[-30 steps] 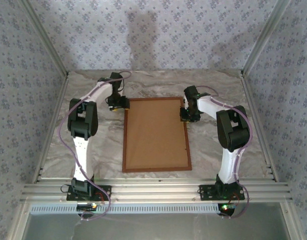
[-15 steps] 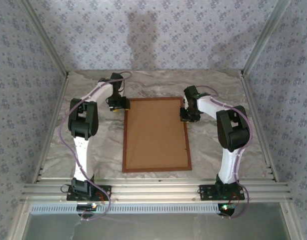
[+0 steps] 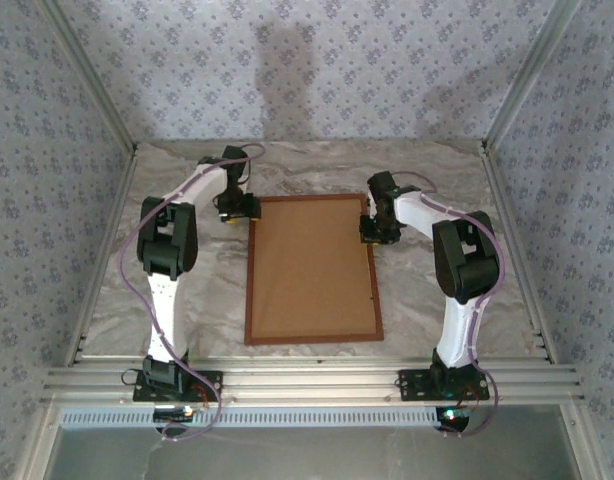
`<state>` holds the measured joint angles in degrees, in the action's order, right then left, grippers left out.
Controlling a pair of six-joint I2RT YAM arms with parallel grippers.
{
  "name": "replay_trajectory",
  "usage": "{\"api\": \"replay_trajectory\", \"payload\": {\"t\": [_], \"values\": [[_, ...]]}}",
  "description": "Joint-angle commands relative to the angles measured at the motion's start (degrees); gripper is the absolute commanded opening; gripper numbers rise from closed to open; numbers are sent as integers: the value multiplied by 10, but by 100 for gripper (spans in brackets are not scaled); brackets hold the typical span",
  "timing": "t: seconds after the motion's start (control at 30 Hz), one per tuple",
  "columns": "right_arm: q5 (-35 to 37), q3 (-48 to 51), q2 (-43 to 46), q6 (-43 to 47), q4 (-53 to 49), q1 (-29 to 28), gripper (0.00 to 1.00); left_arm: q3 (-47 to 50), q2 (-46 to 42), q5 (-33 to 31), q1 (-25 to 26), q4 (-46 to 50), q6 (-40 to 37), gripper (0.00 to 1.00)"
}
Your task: Put the photo into the frame
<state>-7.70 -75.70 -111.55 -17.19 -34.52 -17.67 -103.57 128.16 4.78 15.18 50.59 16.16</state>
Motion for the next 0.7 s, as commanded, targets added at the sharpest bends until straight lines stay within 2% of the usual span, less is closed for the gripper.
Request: {"api": "replay_trajectory", "payload": {"t": [0.0,0.67], "values": [[-7,-7,-16,-7,-2,-11,18,15,49,8,25,21,7,59],[-8,-9,-15,-9,-2,-15,18,19,99,3,43,21,17,58]]}}
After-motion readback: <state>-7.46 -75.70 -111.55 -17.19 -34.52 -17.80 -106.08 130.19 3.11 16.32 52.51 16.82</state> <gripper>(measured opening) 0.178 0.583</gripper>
